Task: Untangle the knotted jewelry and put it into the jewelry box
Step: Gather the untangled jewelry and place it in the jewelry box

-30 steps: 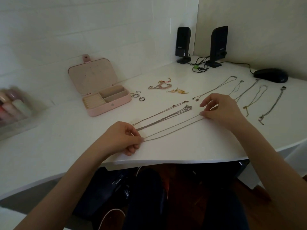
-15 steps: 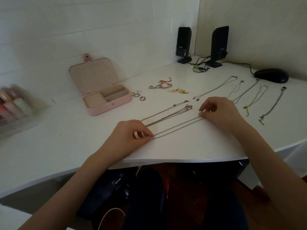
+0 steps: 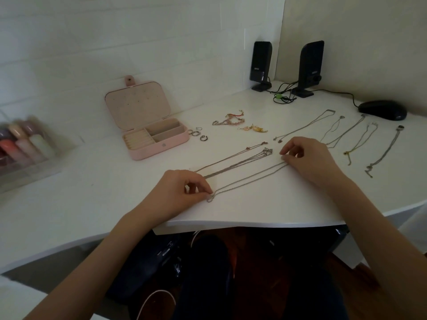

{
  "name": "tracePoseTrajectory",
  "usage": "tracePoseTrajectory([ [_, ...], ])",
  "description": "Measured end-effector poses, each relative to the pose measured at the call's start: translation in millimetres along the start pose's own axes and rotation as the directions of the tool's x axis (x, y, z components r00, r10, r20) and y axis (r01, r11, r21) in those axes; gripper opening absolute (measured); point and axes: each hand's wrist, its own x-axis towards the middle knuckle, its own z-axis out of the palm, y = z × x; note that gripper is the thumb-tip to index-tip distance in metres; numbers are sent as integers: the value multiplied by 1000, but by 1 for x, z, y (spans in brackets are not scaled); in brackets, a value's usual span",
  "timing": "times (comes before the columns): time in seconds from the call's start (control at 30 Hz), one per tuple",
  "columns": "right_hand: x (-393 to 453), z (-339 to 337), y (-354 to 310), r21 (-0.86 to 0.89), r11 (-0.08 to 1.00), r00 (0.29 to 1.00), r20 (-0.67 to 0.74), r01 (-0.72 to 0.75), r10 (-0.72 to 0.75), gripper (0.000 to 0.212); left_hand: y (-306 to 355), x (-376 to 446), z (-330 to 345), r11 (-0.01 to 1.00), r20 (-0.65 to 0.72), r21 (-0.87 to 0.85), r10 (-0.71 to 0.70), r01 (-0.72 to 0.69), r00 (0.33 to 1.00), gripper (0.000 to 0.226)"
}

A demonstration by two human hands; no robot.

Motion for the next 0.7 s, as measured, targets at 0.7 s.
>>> tracePoseTrajectory([
  [0.7, 54, 79, -88, 148, 959, 945, 189, 240, -266, 19, -60, 44, -55, 997, -323, -3, -74, 77, 944, 14],
])
